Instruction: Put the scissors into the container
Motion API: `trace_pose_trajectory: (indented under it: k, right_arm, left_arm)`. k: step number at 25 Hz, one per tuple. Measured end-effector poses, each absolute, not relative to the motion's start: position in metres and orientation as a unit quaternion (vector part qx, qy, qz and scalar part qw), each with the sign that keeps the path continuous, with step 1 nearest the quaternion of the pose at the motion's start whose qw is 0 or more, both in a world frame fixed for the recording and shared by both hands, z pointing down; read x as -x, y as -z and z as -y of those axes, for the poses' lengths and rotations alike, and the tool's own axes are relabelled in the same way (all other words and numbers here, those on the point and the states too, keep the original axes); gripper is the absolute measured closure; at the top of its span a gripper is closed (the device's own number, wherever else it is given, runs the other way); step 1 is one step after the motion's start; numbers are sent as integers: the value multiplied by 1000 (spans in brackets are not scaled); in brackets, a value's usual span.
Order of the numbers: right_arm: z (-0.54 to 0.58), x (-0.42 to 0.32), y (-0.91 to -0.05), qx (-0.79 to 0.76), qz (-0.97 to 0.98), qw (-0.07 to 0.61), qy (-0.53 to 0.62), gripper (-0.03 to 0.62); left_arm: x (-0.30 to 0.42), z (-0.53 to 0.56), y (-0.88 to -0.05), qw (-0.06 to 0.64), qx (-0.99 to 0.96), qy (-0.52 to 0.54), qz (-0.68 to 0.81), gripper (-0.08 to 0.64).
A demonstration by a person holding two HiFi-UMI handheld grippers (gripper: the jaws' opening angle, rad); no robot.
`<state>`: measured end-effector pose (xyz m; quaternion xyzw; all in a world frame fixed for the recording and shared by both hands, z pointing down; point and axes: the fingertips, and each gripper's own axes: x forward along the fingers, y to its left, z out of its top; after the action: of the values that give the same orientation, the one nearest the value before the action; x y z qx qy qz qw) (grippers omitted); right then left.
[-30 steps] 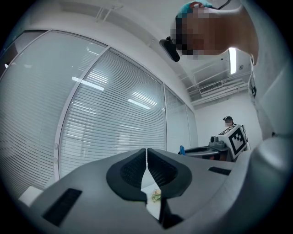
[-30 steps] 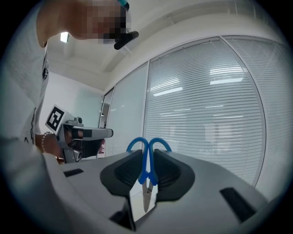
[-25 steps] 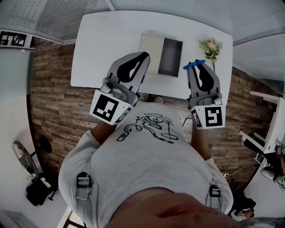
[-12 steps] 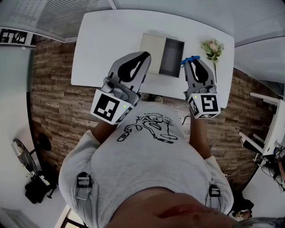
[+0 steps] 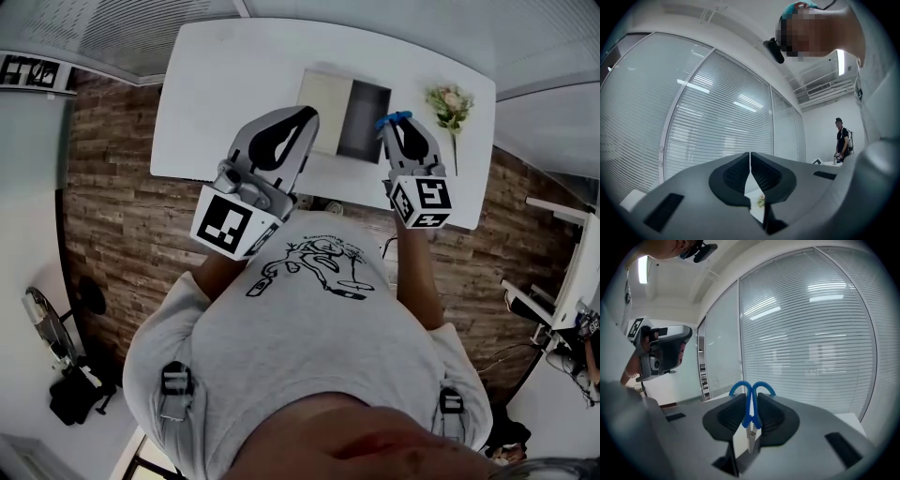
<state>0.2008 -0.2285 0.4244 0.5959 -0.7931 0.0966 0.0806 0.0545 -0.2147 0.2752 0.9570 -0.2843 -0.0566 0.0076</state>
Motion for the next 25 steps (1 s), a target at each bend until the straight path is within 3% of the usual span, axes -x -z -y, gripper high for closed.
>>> trace_pose_trajectory:
  k: [25]
  right_arm:
    - [269, -200, -538, -577, 778, 166, -188, 508]
  left_arm:
    - [-41, 215, -281, 19, -956, 48, 289, 534]
